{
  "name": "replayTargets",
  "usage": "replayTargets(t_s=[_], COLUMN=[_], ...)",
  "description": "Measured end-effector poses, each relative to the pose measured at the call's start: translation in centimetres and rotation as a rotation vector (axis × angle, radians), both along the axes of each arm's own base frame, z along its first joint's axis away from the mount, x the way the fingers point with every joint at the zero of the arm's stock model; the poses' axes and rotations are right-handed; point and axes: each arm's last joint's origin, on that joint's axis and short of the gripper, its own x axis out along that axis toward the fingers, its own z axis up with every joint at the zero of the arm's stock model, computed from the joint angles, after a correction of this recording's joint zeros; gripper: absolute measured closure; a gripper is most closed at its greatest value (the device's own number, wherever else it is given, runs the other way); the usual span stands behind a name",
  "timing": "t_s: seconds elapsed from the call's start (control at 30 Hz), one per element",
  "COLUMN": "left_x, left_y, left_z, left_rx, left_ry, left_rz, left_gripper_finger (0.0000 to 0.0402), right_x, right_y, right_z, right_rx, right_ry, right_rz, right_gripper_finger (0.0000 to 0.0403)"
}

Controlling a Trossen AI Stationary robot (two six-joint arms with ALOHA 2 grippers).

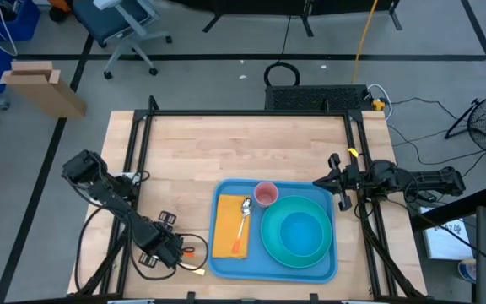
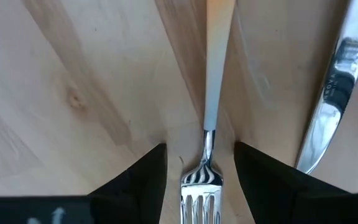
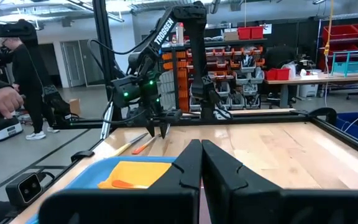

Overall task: Set up tray
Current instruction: Put the orange fork to the left of the orange spoon on the yellow napkin

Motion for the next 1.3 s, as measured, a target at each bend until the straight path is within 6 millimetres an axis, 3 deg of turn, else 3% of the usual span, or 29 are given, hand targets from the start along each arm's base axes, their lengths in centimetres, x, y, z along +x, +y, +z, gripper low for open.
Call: replayTargets(t_s=[0.57, 0.67, 0.97, 1.17, 1.3], left_x=[1.0, 1.0, 1.3, 1.5, 2.4], left_y=[0.4, 0.4, 0.2, 0.1, 0.0], left_z=[0.0, 0.0, 0.0, 0.4, 2.6], left_rx=[-0.060, -0.062, -0.075, -0.047, 0.018], left_ry=[-0.021, -0.022, -0.064, -0.073, -0.081], left_rz=[-0.019, -0.022, -0.024, -0.059, -0.130], left_gripper_finger=[0.0217, 0.0244, 0.0383, 0.0379, 0.0392], right_x=[0.0, 0.0, 0.0, 0.0, 0.0], right_y=[0.0, 0.0, -0.1, -0.1, -0.1], right_z=[-0.1, -0.1, 0.2, 0.2, 0.2], right_rx=[0.000, 0.000, -0.004, 0.002, 0.040], right_ry=[0.007, -0.008, -0.041, -0.046, -0.039], right_rz=[0.000, -0.001, -0.051, -0.050, -0.044], right_gripper_finger=[0.0403, 0.0403, 0.0403, 0.0403, 0.0403])
